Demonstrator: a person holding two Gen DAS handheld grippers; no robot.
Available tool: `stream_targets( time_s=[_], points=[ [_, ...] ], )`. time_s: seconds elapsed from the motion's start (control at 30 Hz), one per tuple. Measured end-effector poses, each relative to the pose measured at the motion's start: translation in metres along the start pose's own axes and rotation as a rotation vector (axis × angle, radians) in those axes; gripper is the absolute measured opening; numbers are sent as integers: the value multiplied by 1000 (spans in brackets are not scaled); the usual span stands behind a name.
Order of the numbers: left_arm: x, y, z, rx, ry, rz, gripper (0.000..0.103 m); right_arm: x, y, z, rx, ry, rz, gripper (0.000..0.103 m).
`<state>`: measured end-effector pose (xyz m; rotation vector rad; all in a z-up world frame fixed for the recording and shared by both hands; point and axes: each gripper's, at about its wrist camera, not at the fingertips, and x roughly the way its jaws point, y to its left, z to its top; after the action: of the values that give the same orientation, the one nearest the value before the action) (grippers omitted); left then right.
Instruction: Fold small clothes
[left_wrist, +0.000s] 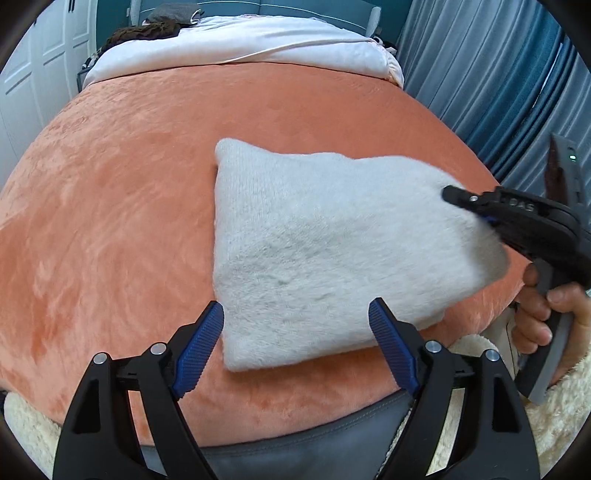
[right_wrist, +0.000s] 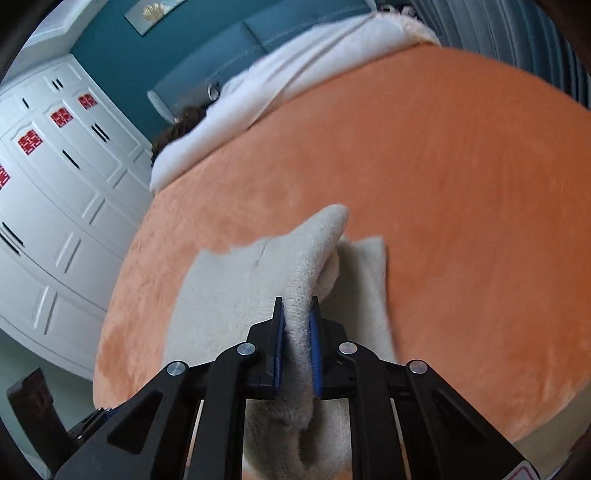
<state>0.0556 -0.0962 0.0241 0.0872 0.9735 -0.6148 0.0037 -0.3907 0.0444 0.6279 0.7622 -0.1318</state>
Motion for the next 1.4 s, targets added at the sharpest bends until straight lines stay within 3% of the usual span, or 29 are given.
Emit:
stream_targets(
  time_s=[0.13,0.2,0.3,0.4,0.47,0.53,0.6,0.63,0.73,0.83,0.9,1.0,1.07,1.17,1.27,1.37,1.4],
  points=[
    [40,-5,1,17,80,50,78,65,-39,-33,-35,210,-166,14],
    [56,-1,-1,18,113,102,78,54,-37,-33,-24,175,-128,16],
    [51,5,-3,-10,105,89,78,18,-27,-19,33,100,-126,16],
    [38,9,-4,-10,86,100,78,-14,4,-16,-32,18,-127,17],
    [32,11,-4,-12,85,105,78,-12,26,-23,-95,52,-102,17],
    [28,13,-7,-26,89,107,78,13,36,-42,-150,152,-100,17],
    [25,13,-10,-37,94,112,78,54,32,-71,-182,288,-158,11],
    [23,12,-13,-37,96,109,78,68,31,-84,-191,313,-176,10],
    [18,11,-17,-16,93,121,78,52,48,-72,-181,272,-181,14],
    [17,10,-20,-13,96,126,78,35,73,-44,-171,203,-60,14],
    [18,11,-22,-21,103,124,78,42,95,-33,-217,181,-56,14],
    [17,13,-23,-25,104,129,78,85,105,-37,-224,274,-59,14],
    [15,12,-25,-23,99,136,78,121,100,-59,-224,373,-77,14],
    [13,16,-28,-27,106,139,78,116,98,-62,-235,338,-84,13],
    [11,22,-26,-43,102,128,78,68,84,-47,-124,246,-11,17],
    [9,30,-22,-87,90,91,78,17,42,-46,-30,118,-95,45],
    [9,31,-21,-99,87,84,79,5,27,-50,0,97,-129,45]
  ],
)
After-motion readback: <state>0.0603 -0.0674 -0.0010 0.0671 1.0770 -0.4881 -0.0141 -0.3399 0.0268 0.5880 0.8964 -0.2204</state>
